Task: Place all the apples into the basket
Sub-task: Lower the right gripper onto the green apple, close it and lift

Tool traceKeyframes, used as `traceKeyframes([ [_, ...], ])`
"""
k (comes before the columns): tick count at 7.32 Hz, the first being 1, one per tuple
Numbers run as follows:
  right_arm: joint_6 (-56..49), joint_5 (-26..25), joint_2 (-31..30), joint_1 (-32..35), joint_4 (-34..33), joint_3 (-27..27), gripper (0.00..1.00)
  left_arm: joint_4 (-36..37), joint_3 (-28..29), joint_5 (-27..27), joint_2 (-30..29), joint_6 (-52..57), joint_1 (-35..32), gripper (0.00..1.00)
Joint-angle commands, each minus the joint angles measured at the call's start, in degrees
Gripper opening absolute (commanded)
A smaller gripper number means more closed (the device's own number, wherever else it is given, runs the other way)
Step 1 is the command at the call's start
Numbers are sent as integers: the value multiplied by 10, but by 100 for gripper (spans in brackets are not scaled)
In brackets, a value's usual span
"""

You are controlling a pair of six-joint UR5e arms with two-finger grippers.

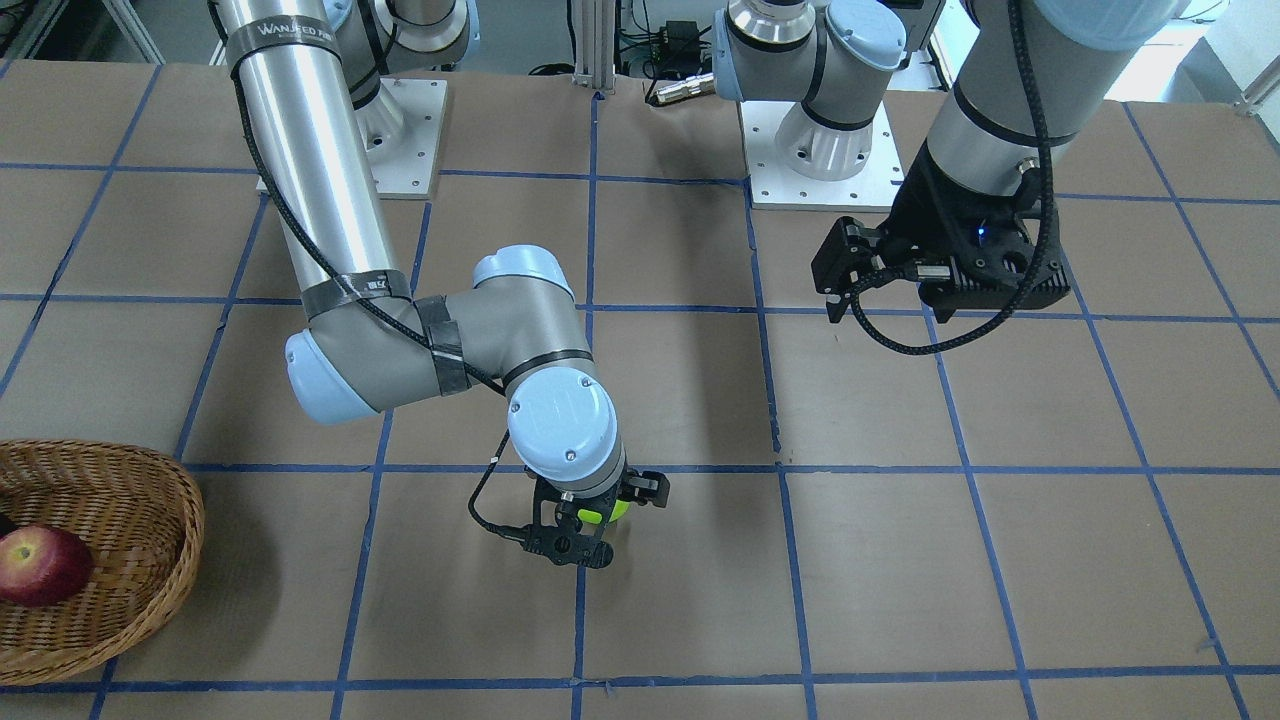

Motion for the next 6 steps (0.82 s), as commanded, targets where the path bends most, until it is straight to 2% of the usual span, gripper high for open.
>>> traceKeyframes([
  [1,4,1,10,0,-18,0,89,0,1,0,0,0,0,100],
  [2,5,-1,9,0,-37,-1,27,0,0,0,0,0,0,100],
  [3,4,-3,5,-1,-37,-5,0,1,0,0,0,0,0,100],
  [6,-1,-6,-44,-20,-3,-11,0,1,0,0,0,0,0,100],
])
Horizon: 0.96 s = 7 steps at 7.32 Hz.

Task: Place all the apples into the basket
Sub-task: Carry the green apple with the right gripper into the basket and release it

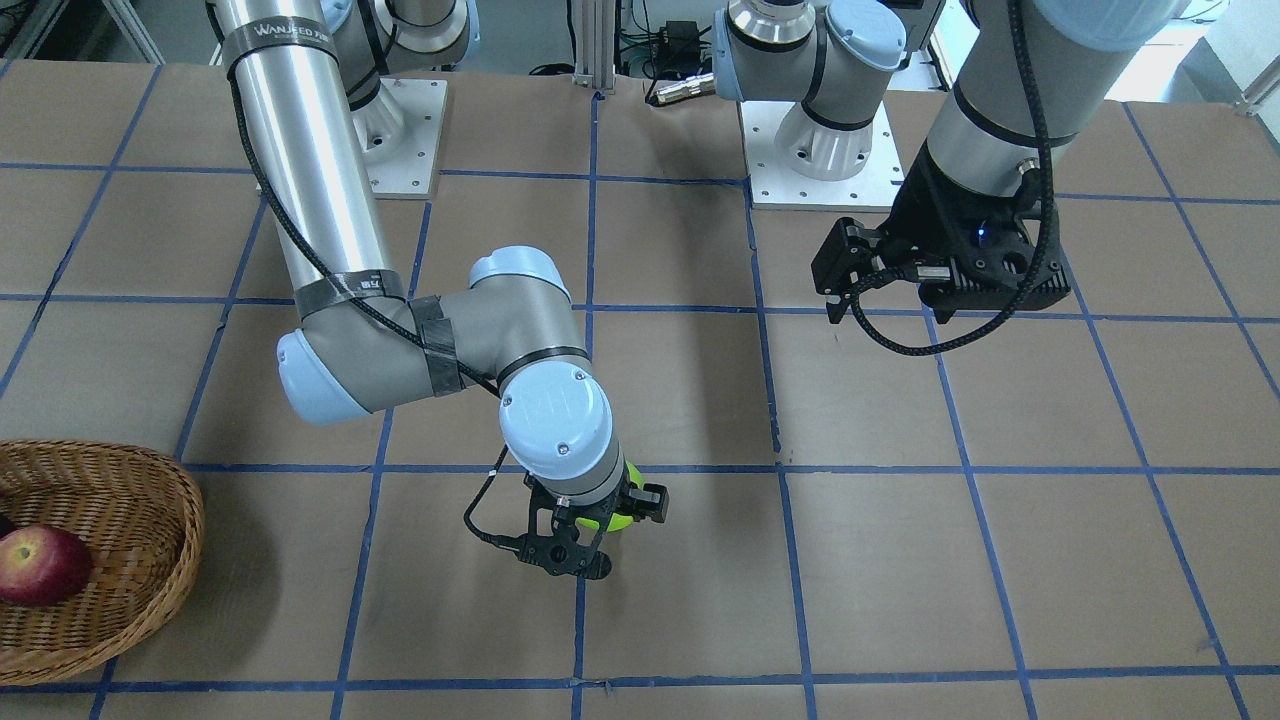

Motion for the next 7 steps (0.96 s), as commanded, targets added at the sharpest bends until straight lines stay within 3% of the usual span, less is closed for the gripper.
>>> traceKeyframes([
  [1,-9,-32,-54,-41,37,-4,0,0,0,0,0,0,0,100],
  [4,-136,-51,-119,-192,130,-1,0,1,1,-1,0,0,0,100],
  [5,-218,-84,-127,-238,135,-1,0,2,2,-1,0,-4,-1,100],
  [7,-359,-88,-125,-316,133,5,0,8,2,-1,-1,-5,-2,100],
])
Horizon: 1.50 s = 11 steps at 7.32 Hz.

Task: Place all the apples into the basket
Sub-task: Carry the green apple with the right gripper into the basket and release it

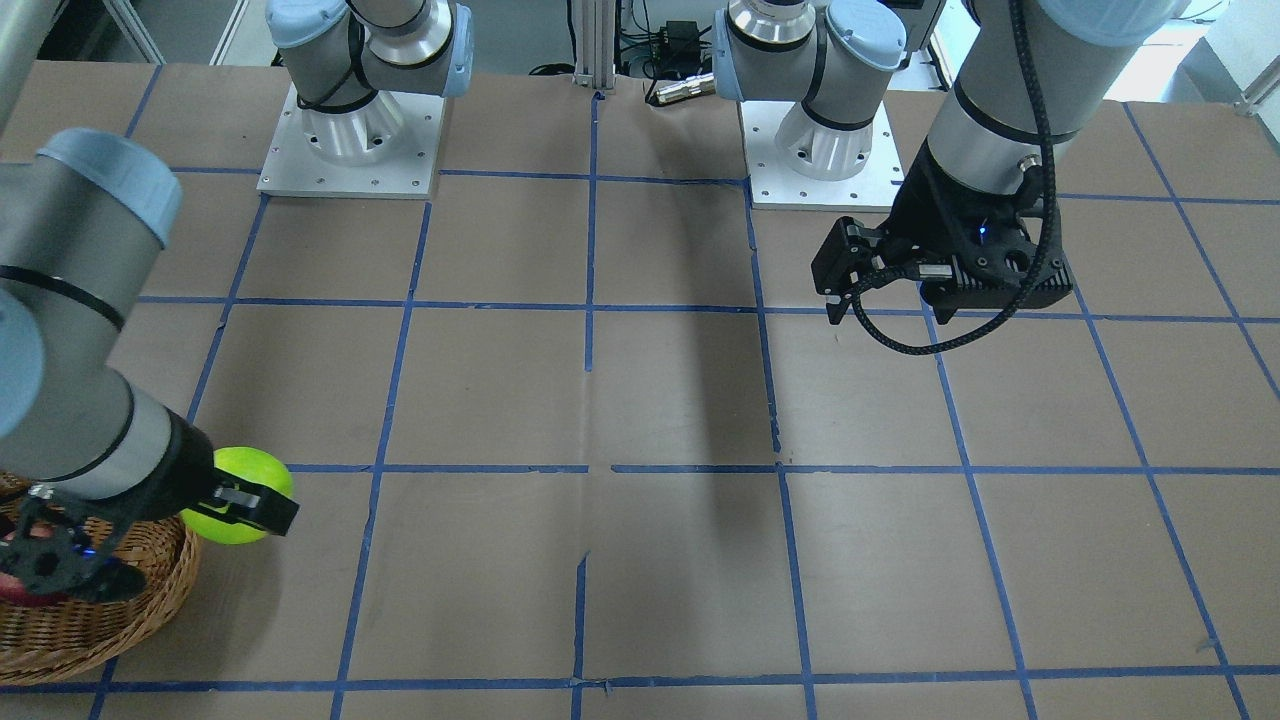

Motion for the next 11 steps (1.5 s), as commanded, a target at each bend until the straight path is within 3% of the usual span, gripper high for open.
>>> traceKeyframes([
  [1,-166,-7,4,-80,-6,5,0,4,0,0,0,-1,0,100],
  [4,-219,-4,49,-106,-23,5,0,5,-1,0,-1,-1,0,100],
  [6,-242,-39,59,-118,-48,9,0,5,-1,0,-1,-1,0,100],
  [7,-245,-32,72,-118,-56,19,18,6,-1,0,-1,-1,0,100],
  [8,-246,-31,82,-118,-73,20,56,5,-1,0,-1,-2,0,100],
  [9,-247,-31,84,-118,-74,20,85,5,-2,0,-1,-1,0,100],
  [10,-245,-31,85,-118,-72,20,100,5,-2,0,-1,-2,0,100],
  [11,-247,-31,83,-118,-69,18,100,5,-2,0,-1,-1,0,100],
])
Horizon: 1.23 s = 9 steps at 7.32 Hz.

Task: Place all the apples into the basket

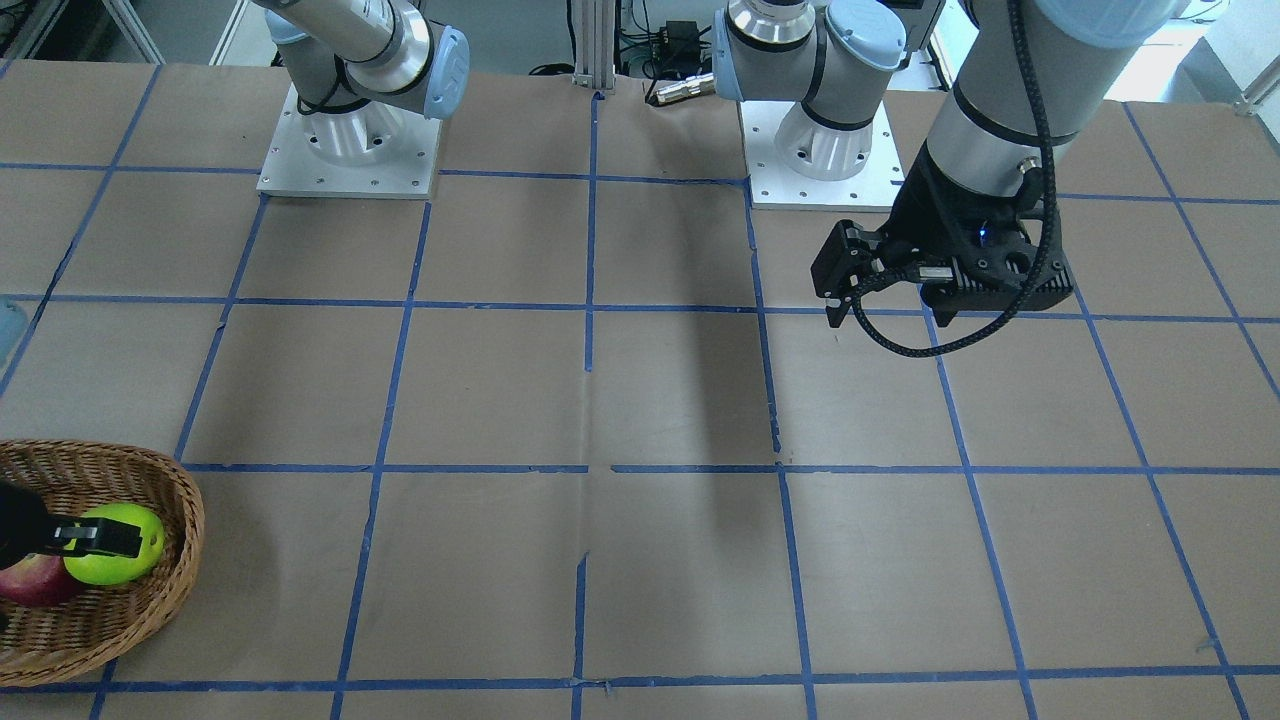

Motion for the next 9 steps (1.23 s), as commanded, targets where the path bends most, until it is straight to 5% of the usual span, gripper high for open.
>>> traceKeyframes([
  [1,1,-2,-7,-1,9,-10,100,0,0,0,0,0,0,100],
  [6,124,0,-215,28,210,-2,100,0,1,0,0,0,0,100],
  [9,240,1,-317,107,251,47,100,1,1,0,0,0,0,100],
])
